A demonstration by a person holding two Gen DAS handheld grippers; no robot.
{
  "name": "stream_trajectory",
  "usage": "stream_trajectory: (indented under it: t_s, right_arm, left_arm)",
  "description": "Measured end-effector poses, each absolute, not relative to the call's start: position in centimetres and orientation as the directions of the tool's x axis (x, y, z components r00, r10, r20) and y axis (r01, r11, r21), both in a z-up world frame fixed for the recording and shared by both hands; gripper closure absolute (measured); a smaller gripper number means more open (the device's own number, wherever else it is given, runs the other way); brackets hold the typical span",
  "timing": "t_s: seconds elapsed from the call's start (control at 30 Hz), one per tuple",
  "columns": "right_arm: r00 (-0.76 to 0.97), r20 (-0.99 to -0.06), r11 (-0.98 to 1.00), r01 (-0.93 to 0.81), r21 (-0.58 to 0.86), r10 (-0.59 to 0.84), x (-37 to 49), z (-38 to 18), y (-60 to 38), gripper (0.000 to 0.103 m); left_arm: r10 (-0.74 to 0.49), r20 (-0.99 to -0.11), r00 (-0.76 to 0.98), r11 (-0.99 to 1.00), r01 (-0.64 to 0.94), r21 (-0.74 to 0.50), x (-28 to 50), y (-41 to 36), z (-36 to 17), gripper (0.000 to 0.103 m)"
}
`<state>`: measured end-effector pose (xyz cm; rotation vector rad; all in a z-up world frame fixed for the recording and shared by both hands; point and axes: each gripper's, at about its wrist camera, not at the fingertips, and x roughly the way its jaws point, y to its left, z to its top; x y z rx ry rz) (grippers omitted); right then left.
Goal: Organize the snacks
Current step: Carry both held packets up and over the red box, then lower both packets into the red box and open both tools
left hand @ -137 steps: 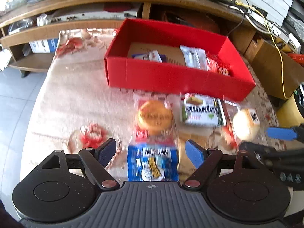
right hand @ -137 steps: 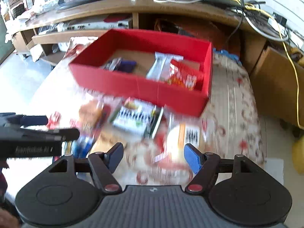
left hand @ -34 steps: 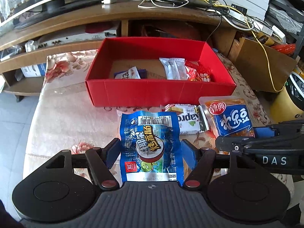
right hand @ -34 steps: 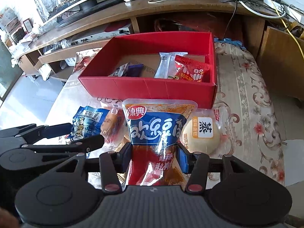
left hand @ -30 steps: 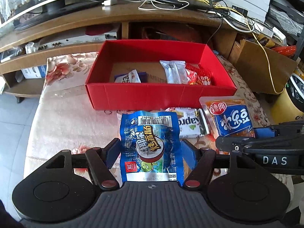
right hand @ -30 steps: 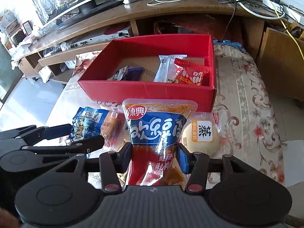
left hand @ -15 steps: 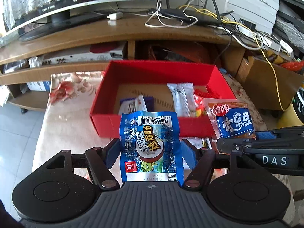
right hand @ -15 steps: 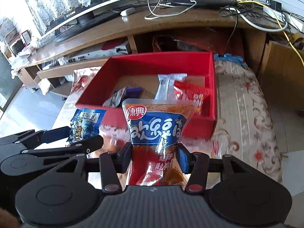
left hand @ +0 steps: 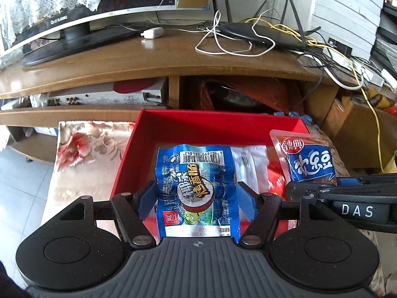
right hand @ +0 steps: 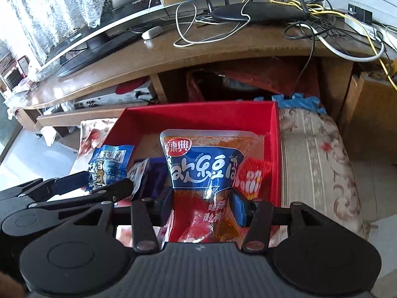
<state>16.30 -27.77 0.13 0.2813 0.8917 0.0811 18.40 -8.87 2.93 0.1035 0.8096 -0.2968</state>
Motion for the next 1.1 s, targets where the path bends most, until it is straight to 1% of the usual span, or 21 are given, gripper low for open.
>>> stream_trajectory:
  t_s: [0.5, 0.9, 1.1]
  right_arm:
    - [0.598, -0.784, 0.967, 0.058, 0.247, 0.165, 22.2, -2.6, -28.3, 0.054]
    - [0.58, -0.802, 0.975, 0.055, 0.215, 0.144, 23.2, -4.1, -27.8, 0.054]
    - [0.583, -0.801, 0.977, 0.056, 0.207, 0.137, 23.2, -4.2, -27.8, 0.051]
  left_arm:
    - [-0.185, -0.771, 0.61, 0.966, 0.258, -0.028, 22.9, -9.7, -0.2, 0.029]
    - [-0.157, -0.798, 0.581, 0.97, 0.243, -0.014, 23.2, -9.9, -1.6, 0.029]
    - [-0.155, -0.801, 0.578, 0.971, 0.239, -0.016, 23.3, -9.6, -1.6, 0.028]
